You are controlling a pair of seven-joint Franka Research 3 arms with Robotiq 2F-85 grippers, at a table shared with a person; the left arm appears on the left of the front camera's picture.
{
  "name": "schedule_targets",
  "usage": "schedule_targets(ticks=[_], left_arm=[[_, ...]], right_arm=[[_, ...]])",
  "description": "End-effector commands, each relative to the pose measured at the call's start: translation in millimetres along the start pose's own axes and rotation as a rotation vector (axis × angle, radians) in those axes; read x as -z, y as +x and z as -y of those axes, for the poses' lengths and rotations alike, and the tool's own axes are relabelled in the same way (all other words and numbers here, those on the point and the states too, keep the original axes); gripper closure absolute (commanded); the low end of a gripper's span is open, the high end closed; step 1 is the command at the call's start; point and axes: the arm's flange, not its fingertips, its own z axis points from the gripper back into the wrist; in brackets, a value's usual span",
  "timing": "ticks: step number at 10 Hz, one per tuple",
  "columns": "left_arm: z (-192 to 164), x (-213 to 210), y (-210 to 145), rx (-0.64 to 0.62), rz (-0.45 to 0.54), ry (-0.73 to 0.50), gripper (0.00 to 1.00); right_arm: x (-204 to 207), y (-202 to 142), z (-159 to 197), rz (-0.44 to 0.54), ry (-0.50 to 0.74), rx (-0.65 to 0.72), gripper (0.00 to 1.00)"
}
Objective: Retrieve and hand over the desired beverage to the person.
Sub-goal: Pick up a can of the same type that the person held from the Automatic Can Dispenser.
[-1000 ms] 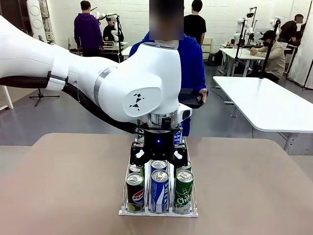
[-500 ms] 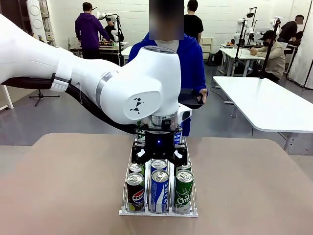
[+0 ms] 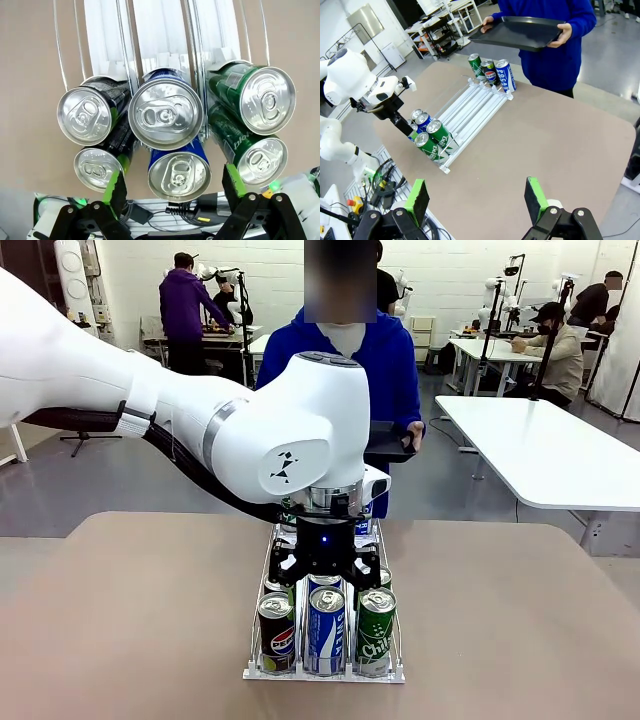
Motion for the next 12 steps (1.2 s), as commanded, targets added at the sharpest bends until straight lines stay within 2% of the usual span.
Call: schedule_targets(ticks=[1,3,4,5,6,8,9,11,12], left_arm=[[1.0,3.5,1.5,0.007,0.025,0.007,0.00],[1.5,5.6,2.4,0.006,0.024,0.012,0.00],[2.0,6.0,1.9,0.026,0.029,0.000,0.43],[1.4,5.7,1.4,0.026,0.021,0.007,0.59],[0.2,6.3,1.2,0.024,0.014,0.008,1.00],[0.0,6.7,1.3,0.024,0.002,0.001,1.00],[-0.3,7.0,1.4,0.023,-0.004,-0.002,0.84],[-0.8,6.6,1.6,0.024,-0.007,-0.004,1.00],[-0.4,6.9,1.1,0.030,-0.010,-0.001,1.00]], right_arm=[[-1.3,3.4,2.6,0.024,0.023,-0.012,0.00],[-1.3,3.4,2.6,0.024,0.023,-0.012,0.00],[-1.3,3.4,2.6,0.024,0.023,-0.012,0.00],[-1.3,3.4,2.6,0.024,0.023,-0.012,0.00],[-1.3,3.4,2.6,0.024,0.023,-0.012,0.00],[-1.3,3.4,2.6,0.024,0.023,-0.012,0.00],[-1.3,3.4,2.6,0.024,0.023,-0.012,0.00],[-1.3,3.4,2.6,0.024,0.023,-0.012,0.00],[-1.3,3.4,2.6,0.024,0.023,-0.012,0.00]])
